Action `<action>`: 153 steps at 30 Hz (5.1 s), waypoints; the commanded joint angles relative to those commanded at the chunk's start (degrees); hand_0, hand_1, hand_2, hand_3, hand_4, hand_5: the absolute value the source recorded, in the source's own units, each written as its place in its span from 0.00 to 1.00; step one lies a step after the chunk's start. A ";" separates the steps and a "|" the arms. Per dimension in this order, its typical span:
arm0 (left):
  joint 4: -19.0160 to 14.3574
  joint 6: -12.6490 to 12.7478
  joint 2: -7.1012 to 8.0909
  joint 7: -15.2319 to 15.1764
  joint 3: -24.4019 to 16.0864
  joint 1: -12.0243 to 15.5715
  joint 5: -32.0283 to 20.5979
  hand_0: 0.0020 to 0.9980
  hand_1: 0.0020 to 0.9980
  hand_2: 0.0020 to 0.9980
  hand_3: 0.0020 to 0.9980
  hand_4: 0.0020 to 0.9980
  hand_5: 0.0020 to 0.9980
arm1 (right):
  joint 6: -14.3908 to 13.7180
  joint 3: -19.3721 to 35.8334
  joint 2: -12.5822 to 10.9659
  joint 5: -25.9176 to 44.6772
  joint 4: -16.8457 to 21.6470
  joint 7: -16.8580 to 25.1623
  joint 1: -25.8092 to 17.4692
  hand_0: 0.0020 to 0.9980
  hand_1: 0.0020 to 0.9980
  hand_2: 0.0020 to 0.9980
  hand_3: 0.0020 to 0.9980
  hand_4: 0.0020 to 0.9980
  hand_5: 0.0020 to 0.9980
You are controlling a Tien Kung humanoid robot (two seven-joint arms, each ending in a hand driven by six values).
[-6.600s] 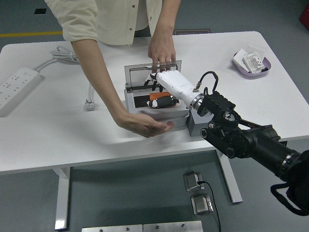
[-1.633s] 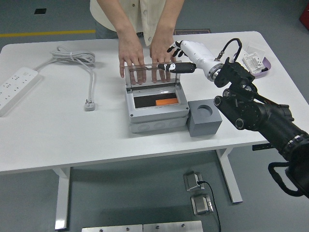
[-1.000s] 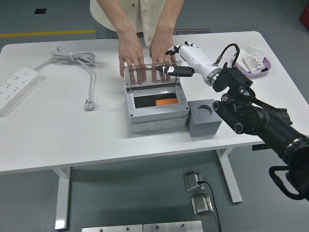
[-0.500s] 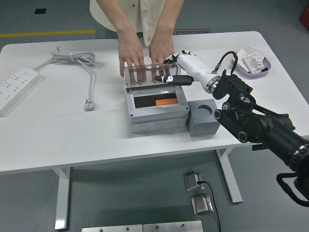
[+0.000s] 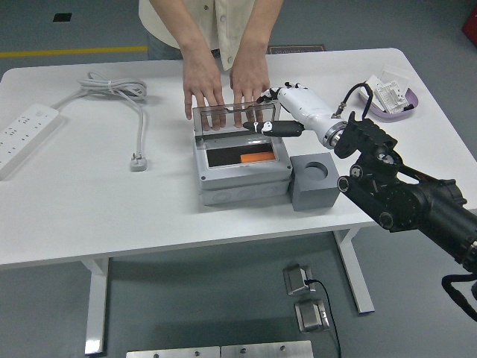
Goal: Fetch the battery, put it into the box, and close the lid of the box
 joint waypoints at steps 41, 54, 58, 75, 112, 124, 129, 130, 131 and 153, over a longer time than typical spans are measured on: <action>0.00 0.47 -0.57 0.04 0.38 1.48 -1.99 0.59 0.68 0.71 0.76 0.80 0.92 | 2.51 -4.33 -3.38 -2.57 14.64 -5.63 -3.61 0.96 0.75 0.76 0.79 0.96 0.93; 0.00 0.61 -0.66 0.05 0.85 1.54 -2.85 0.59 0.68 0.71 0.76 0.80 0.92 | 3.20 -5.99 -3.44 -2.90 16.61 -6.63 -3.10 0.97 0.75 0.76 0.79 0.95 0.94; 0.00 0.67 -0.78 0.08 1.20 1.74 -3.30 0.59 0.68 0.71 0.76 0.80 0.92 | 3.25 -6.34 -3.47 -3.08 17.22 -6.82 -3.01 0.97 0.75 0.76 0.79 0.96 0.94; 0.00 0.87 -1.24 0.04 1.95 2.97 -4.55 0.59 0.68 0.71 0.76 0.80 0.91 | 4.28 -3.88 -4.20 -5.51 21.58 -8.09 -5.09 0.97 0.75 0.77 0.80 0.96 0.95; 0.00 0.86 -1.20 0.26 1.34 2.96 -4.50 0.59 0.68 0.71 0.76 0.80 0.91 | 7.85 9.94 -8.59 -12.99 28.07 -9.81 -13.13 0.97 0.76 0.77 0.81 0.96 0.96; 0.00 1.19 -1.46 0.60 1.48 3.53 -4.86 0.59 0.68 0.71 0.76 0.80 0.91 | 6.58 30.01 -6.34 -21.21 34.25 -8.93 -20.06 0.96 0.75 0.76 0.80 0.97 0.96; 0.00 1.17 -1.60 0.53 1.30 3.37 -4.71 0.60 0.68 0.71 0.76 0.80 0.91 | 2.04 36.41 -6.21 -22.01 34.72 -6.22 -21.11 0.97 0.74 0.75 0.78 0.97 0.95; 0.00 1.18 -1.59 0.53 1.26 3.34 -4.69 0.60 0.68 0.71 0.76 0.80 0.91 | 1.12 37.16 -6.30 -22.18 34.69 -5.71 -21.24 0.97 0.74 0.75 0.78 0.97 0.95; 0.00 1.19 -1.58 0.52 1.22 3.31 -4.66 0.60 0.68 0.71 0.76 0.80 0.91 | 0.28 37.69 -6.38 -22.38 34.64 -5.25 -21.36 0.97 0.74 0.75 0.78 0.97 0.95; 0.00 1.02 -0.64 0.85 -0.03 2.27 -3.05 0.61 0.68 0.71 0.76 0.80 0.91 | -11.84 39.53 -2.48 -5.12 29.43 7.26 -25.56 1.00 0.37 0.61 0.65 1.00 0.94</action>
